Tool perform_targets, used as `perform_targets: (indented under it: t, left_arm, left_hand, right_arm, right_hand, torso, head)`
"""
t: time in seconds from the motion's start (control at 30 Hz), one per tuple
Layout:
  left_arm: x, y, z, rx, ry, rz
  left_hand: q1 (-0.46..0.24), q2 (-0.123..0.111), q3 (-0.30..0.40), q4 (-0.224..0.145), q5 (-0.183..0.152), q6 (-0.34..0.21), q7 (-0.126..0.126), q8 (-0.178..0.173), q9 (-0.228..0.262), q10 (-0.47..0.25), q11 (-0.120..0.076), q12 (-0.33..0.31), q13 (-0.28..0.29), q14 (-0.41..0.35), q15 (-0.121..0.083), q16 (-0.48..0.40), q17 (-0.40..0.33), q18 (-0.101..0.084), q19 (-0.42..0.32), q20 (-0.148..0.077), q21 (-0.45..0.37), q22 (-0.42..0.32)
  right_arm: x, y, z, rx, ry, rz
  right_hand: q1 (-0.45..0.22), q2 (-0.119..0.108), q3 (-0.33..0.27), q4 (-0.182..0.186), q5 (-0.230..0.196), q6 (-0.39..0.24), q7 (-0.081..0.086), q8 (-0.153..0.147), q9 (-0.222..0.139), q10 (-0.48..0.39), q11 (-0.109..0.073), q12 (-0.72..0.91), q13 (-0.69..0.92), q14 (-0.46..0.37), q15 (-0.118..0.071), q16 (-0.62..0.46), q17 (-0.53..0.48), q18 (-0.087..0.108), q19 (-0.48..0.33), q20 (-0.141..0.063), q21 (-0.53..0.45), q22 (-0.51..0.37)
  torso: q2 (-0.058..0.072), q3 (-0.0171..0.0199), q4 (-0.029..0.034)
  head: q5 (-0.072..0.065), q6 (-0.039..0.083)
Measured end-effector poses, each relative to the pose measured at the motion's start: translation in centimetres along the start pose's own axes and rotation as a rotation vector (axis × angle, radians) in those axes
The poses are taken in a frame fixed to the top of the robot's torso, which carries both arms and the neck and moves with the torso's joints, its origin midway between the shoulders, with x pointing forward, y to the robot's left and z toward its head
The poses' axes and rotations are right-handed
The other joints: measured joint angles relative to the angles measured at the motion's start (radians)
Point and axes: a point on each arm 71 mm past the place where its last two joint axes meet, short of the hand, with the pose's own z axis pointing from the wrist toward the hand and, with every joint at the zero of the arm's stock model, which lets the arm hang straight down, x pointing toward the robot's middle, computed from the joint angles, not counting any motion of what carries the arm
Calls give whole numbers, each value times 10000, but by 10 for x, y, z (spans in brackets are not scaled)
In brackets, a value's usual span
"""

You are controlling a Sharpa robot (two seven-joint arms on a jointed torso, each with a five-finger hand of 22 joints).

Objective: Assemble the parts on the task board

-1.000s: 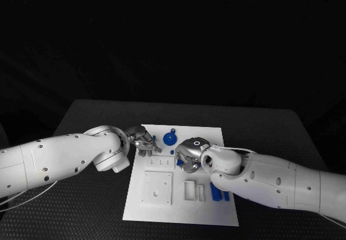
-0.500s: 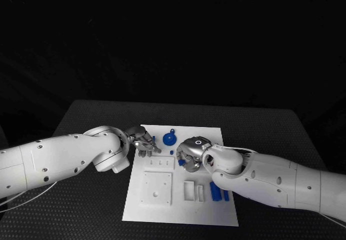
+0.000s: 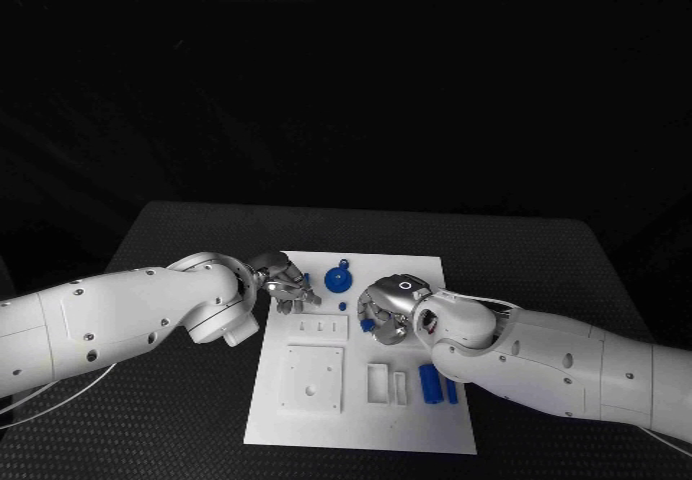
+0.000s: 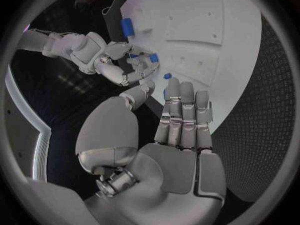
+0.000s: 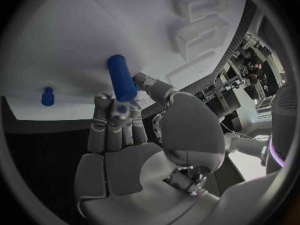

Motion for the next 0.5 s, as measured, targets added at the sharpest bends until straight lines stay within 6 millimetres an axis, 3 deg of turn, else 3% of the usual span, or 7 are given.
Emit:
perform_targets:
  t: [0.17, 0.33, 0.5]
  left_arm:
    - [-1, -1, 3, 67, 59, -610]
    - [0, -1, 5, 108, 199, -1248]
    - [0, -2, 7, 86, 393, -1845]
  left_hand:
    - [-9, -9, -127, 127, 0, -178, 38, -87, -101, -36, 107, -28, -53, -1, 2, 0, 16, 0, -35, 35, 0, -13]
    - [-451, -320, -362, 588, 0, -195, 54, -89, -195, -57, 129, -69, -119, -43, 43, -39, 25, 0, -35, 35, 0, -41]
    - [-1325, -141, -1439, 1047, 0, -230, 88, -89, -266, -88, 160, -113, -166, -77, 78, -39, 64, 1, -169, 54, -55, -81]
  right_arm:
    - [-11, -1, -2, -47, -309, 232]
    - [-23, -1, -2, -77, -613, 390]
    - [-33, 1, -3, -147, -888, 593]
  right_hand:
    - [-58, -22, 27, -27, 0, 1, 3, -1, 0, 56, -13, 0, 21, 0, 0, 0, 0, -3, 1, 0, 0, 0]
    - [-86, 5, 26, -27, 38, 48, -18, -1, 0, 56, -13, 0, 36, -1, 1, 0, 1, -6, 0, 1, 0, -1]
    - [-94, 13, 25, -29, 38, 49, -17, -1, 0, 56, -13, 0, 36, -1, 1, 0, 0, -9, 0, 1, 0, -2]
  torso:
    - [1, -3, -5]
    - [2, -5, -12]
    - [2, -10, -12]
  head:
    - [-10, 39]
    - [-35, 80]
    - [-47, 133]
